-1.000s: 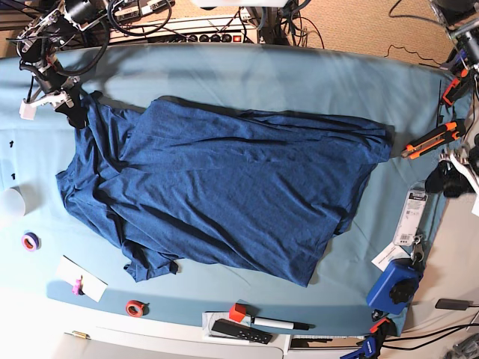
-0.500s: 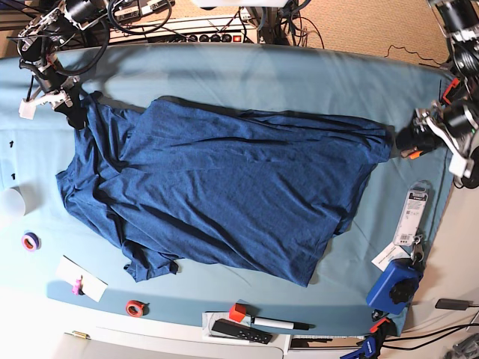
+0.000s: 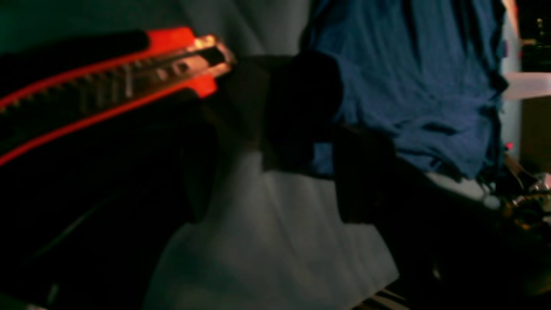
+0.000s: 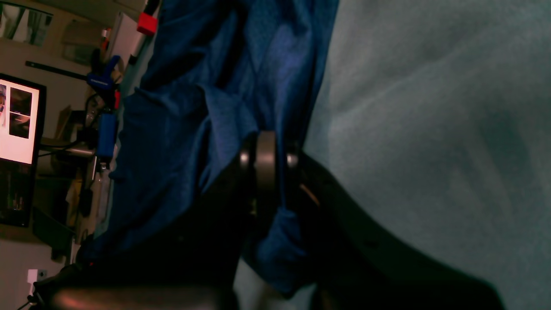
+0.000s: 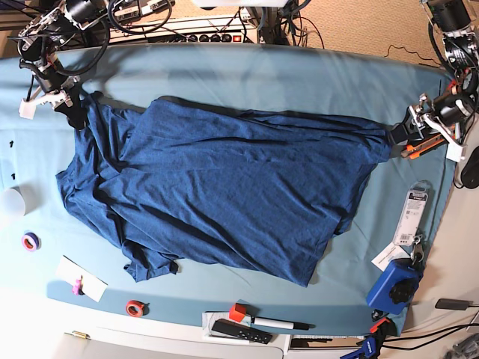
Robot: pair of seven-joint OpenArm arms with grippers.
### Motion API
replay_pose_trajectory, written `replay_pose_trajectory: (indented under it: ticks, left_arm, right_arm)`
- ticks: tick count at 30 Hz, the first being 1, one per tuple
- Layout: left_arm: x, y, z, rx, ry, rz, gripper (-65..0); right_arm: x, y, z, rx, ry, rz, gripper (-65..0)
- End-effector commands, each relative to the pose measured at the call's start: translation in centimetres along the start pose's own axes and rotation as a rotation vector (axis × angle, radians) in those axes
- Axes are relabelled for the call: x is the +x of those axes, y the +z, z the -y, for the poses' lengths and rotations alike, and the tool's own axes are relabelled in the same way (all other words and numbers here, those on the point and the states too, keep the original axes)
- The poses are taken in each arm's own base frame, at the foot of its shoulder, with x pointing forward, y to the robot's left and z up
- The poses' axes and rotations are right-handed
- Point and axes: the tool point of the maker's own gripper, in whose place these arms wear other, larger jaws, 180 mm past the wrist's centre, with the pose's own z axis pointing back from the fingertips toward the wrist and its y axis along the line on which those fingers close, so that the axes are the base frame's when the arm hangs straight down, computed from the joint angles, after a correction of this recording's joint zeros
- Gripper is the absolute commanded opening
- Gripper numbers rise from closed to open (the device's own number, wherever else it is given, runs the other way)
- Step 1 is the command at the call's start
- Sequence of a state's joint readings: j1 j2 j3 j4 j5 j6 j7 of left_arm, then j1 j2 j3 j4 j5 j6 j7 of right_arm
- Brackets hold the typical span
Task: Layout the t-shirt on the table in an organized manner, then fold the t-shirt properly
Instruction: 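Hold both shirt corners and pull them apart to stretch the shirt, then pull both grippers outward, spreading the shirt wide across the table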
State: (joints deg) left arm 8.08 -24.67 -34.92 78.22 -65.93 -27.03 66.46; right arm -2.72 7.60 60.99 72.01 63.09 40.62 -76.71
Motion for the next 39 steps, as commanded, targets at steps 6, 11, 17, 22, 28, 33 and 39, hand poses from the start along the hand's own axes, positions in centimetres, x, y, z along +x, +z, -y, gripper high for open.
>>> replay_pose_trajectory:
  ticks: [6, 11, 17, 22, 28, 33, 39]
  left_arm:
    - [-1.3, -2.1, 1.8, -0.031, -0.068, -0.112, -22.3]
    - [-0.8, -4.0, 3.4, -0.053, -0.107, -0.121, -22.3]
    - [-0.6, -4.2, 3.3, -0.042, -0.118, -0.125, -35.1]
    - [-1.1, -4.1, 3.2, -0.042, -0.152, -0.141, -65.0]
    - [-1.6, -3.3, 3.3, -0.066, -0.168, -0.194, -65.0]
    - [-2.1, -1.6, 2.2, -0.057, -0.187, -0.230, -65.0]
    - [-3.7, -0.4, 1.1, -0.035, -0.173, -0.271, -65.0]
  right_arm:
    - [-1.8, -0.5, -0.3, 0.014, -0.041, -0.066, -65.0]
    - [-1.8, -0.5, -0.3, 0.014, -0.041, -0.066, -65.0]
    - [-1.8, -0.5, -0.3, 0.014, -0.041, -0.066, -65.0]
    - [-1.6, -0.5, -0.5, 0.023, -0.042, -0.058, -65.0]
    - [2.4, 0.9, -1.8, 0.106, -0.002, 0.046, -65.0]
    - [4.4, 2.7, -0.7, 0.059, 0.045, 0.043, -65.0]
    - [4.7, 4.4, 0.3, 0.024, 0.064, 0.026, -65.0]
